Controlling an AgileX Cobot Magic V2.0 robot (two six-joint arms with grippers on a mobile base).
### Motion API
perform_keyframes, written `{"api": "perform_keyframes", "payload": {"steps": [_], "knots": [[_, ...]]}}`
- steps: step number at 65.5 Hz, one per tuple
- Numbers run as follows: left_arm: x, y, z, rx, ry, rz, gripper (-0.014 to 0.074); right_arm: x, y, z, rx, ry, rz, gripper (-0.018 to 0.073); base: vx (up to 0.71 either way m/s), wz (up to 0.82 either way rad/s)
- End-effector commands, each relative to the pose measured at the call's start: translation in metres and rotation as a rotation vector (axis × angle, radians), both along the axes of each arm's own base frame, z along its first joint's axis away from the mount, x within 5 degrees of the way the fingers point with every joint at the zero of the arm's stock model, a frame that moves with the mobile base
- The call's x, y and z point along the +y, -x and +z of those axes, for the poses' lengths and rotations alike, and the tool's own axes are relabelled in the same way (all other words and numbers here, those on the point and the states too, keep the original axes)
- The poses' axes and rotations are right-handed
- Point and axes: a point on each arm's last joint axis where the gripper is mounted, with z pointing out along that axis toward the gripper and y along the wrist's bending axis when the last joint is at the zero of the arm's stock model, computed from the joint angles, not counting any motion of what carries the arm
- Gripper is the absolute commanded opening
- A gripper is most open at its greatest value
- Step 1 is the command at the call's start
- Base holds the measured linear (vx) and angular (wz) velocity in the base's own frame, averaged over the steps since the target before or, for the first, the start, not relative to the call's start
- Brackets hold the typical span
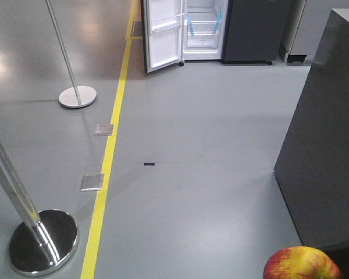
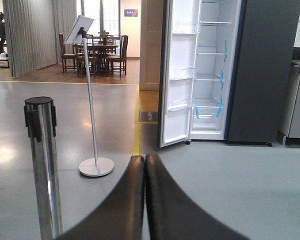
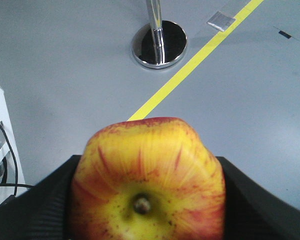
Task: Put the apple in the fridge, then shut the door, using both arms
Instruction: 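Drive the base toward the open white refrigerator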
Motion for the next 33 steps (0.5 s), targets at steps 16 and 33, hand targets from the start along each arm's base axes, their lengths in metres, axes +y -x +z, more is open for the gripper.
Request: {"api": "perform_keyframes", "payload": {"steps": [16,33], "knots": [[0.0005,0.0004,-0.0025,-0.060,0.007,0.006,-0.0006,0.0020,-0.0030,0.0123,-0.063,-0.058,-0.012,0.0067,0.22,-0.06],[0.0005,0.0004,-0.0025,-0.060,0.007,0.006,-0.0006,0.0020,-0.0030,0.0123,-0.063,-0.058,-0.012,0.0067,0.23,-0.04]]}}
